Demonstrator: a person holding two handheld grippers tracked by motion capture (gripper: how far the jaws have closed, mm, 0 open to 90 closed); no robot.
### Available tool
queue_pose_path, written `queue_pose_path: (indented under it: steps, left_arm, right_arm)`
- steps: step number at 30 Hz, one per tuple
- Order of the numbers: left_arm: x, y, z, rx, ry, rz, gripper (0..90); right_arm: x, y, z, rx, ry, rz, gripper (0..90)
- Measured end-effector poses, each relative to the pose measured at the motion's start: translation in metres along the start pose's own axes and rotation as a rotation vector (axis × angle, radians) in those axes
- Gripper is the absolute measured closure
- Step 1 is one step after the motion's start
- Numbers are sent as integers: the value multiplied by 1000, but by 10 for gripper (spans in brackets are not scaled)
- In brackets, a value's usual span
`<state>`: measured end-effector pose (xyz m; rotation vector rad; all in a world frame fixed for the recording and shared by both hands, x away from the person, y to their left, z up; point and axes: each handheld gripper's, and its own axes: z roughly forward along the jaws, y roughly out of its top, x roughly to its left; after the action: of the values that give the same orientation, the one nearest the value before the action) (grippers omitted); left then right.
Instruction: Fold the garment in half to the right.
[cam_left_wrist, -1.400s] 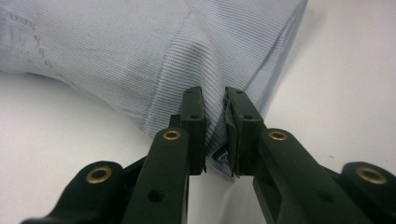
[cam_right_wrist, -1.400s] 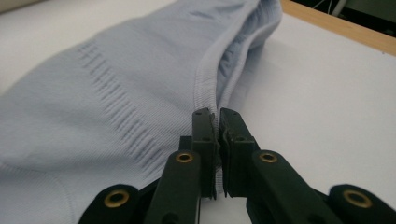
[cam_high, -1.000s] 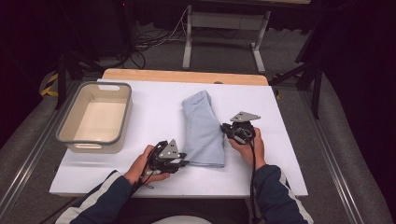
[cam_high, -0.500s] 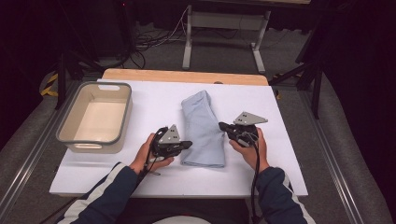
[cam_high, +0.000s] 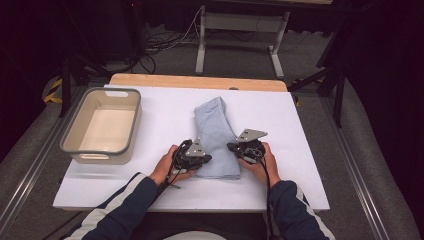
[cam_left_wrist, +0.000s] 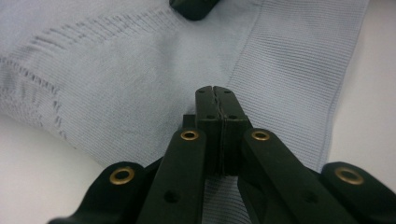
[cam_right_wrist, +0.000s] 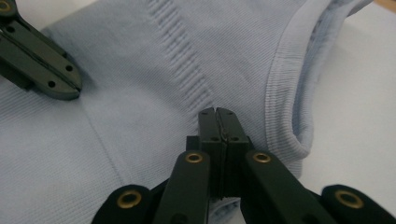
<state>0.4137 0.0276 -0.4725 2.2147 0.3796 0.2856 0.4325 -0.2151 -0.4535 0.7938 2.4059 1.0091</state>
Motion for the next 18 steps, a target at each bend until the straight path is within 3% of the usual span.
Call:
queue_pose_path:
  steps: [6,8,12,18]
  left_arm:
    - [-1,-1,0,-1,8,-3,893]
    - [-2,0,-1,-2,14,1,893]
    - [2,4,-7,-44,3,-23,893]
    - [21,24,-20,-113,59,-33,893]
  right_arm:
    - [0,-3,3,5,4,6,900]
    - [3,-2,1,9,-9,-15,900]
    - [5,2,-9,-32,-3,-14,900]
    - [16,6,-25,-89,-3,-40,900]
